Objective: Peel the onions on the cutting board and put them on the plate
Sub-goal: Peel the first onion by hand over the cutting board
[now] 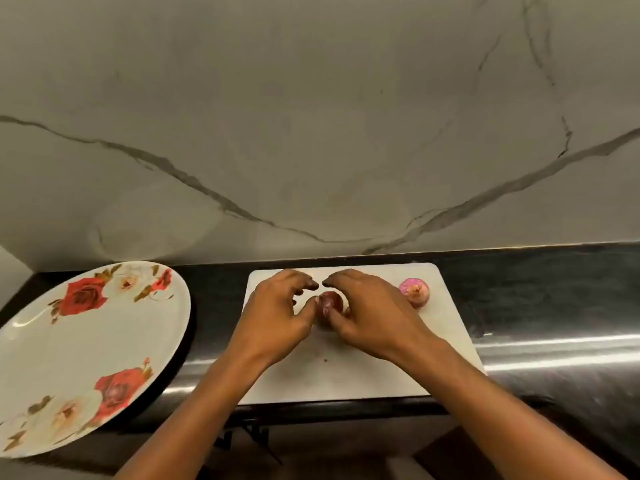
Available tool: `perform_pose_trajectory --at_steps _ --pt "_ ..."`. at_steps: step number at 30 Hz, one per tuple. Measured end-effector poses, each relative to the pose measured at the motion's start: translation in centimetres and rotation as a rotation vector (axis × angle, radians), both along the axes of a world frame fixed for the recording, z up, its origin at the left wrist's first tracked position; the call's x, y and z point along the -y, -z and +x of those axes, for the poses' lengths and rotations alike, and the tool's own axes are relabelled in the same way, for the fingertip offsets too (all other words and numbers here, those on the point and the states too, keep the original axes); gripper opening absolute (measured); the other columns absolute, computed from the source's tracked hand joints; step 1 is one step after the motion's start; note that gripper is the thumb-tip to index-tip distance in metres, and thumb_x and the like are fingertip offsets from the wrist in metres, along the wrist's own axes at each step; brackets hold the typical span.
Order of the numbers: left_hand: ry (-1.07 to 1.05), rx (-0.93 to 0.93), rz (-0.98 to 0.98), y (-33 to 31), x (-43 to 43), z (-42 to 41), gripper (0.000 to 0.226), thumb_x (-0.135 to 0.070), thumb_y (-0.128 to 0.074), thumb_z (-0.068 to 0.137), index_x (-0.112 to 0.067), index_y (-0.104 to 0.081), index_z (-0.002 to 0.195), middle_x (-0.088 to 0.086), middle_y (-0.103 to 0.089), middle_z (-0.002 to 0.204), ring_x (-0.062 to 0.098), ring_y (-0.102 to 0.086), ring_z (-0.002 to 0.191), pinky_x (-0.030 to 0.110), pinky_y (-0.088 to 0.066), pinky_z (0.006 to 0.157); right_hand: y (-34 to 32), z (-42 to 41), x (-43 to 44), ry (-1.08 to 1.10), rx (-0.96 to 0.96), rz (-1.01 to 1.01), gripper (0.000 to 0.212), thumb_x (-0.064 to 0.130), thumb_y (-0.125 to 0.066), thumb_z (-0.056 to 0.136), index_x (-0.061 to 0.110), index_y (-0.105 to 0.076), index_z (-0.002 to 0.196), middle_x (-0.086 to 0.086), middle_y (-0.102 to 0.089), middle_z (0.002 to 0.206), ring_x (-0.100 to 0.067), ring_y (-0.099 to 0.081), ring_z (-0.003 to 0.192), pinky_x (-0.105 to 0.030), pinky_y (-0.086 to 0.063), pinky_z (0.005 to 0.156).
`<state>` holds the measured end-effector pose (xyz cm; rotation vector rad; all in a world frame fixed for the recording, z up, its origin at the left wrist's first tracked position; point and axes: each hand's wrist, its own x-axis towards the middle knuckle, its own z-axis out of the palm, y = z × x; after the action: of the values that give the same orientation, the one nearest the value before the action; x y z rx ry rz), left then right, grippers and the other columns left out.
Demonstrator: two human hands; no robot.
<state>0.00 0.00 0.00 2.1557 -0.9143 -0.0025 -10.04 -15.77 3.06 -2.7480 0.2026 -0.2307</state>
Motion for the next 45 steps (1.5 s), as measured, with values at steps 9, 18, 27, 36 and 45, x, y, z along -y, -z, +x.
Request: perform_pose_trajectory --at_steps 9,18,27,36,45 --pt "-0.012 -0.06 -0.078 3.6 0.2 0.5 0.031 -0.037 -0.072 0.092 -0.022 -0.08 0.118 -0.014 -0.078 0.108 0.0 -0.072 0.094 0.031 -0.062 0.084 3.5 1.9 1.5 -0.163 -0.004 -0.223 0.036 0.048 -0.058 0.098 0.028 -0.062 0.128 0.009 -0.072 0.112 -0.011 -0.064 0.11 -0.036 -0.013 0.131" --pt "0.032 -0.336 -0.413 4.4 -0.3 -1.1 0.04 -0.022 -0.087 0.084 -0.027 -0.074 0.121 -0.008 -0.078 0.108 0.01 -0.077 0.097 0.026 -0.063 0.085 5.7 0.6 0.1 -0.101 0.345 -0.21 0.04 0.033 -0.077 0.086 0.021 -0.067 0.123 -0.001 -0.073 0.11 -0.023 -0.066 0.101 -0.037 -0.053 0.092" --pt "0.138 -0.546 -0.614 5.1 -2.3 -1.4 0.034 -0.015 -0.073 0.096 -0.013 -0.073 0.13 0.008 -0.079 0.118 0.027 -0.075 0.112 0.04 -0.06 0.096 8.0 -1.1 -2.7 -0.046 0.574 0.196 0.052 0.027 -0.079 0.092 0.022 -0.064 0.141 0.003 -0.076 0.114 -0.008 -0.071 0.099 -0.029 -0.061 0.083" --pt "0.105 -0.581 -0.578 4.5 -3.1 -1.7 0.031 -0.027 -0.07 0.096 -0.02 -0.076 0.125 0.003 -0.08 0.113 0.015 -0.072 0.097 0.026 -0.058 0.081 8.1 -1.1 -3.8 -0.101 0.638 0.399 0.029 0.016 -0.076 0.092 0.021 -0.077 0.12 0.008 -0.08 0.098 0.001 -0.076 0.086 -0.027 -0.064 0.08" --pt "0.083 -0.58 -0.568 5.4 -2.9 -0.4 0.032 -0.031 -0.068 0.096 -0.017 -0.077 0.123 0.002 -0.08 0.113 0.015 -0.074 0.1 0.024 -0.057 0.08 8.6 0.5 -2.7 -0.165 0.626 0.306 0.028 0.019 -0.071 0.095 0.019 -0.077 0.123 0.006 -0.081 0.098 -0.004 -0.076 0.081 -0.026 -0.063 0.075"
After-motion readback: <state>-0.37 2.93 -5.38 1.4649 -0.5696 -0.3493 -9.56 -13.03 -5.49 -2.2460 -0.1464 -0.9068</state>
